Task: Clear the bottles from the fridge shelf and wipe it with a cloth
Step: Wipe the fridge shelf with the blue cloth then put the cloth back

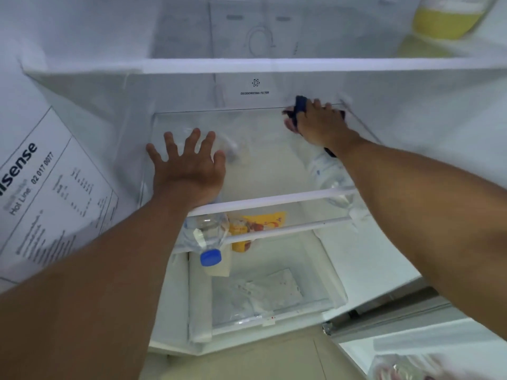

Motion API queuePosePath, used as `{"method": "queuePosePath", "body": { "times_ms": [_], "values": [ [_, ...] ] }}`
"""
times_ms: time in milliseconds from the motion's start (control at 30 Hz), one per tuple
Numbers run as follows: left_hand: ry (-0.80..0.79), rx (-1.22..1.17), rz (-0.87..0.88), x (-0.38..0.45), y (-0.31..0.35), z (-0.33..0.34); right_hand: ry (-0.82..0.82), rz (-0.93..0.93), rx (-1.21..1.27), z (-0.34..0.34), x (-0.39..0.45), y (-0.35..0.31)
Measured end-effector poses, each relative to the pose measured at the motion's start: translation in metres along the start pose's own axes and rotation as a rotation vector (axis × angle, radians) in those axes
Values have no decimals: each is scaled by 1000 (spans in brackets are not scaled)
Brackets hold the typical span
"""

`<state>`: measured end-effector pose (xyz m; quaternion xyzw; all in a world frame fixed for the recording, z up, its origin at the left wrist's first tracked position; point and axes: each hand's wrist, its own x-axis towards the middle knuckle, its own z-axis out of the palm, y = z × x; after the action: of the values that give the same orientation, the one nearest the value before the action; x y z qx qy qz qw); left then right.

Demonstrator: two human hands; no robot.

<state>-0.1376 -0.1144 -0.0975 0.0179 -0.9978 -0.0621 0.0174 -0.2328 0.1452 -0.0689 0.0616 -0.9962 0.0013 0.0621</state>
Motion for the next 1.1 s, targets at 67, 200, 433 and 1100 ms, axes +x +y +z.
{"method": "queuePosePath", "body": {
  "times_ms": [67,200,433,1100],
  "values": [
    [-6,3,3,0,-1,1,8,-189,-15,4,-1,-45],
    [-20,6,-4,1,-1,-2,-20,-296,71,2,-79,-32],
    [-26,3,-13,2,1,-1,-53,143,-1,-12,-40,41],
    [193,-230,-97,-17,34,-30,-337,7,470,-48,-52,-38]
  ]
}}
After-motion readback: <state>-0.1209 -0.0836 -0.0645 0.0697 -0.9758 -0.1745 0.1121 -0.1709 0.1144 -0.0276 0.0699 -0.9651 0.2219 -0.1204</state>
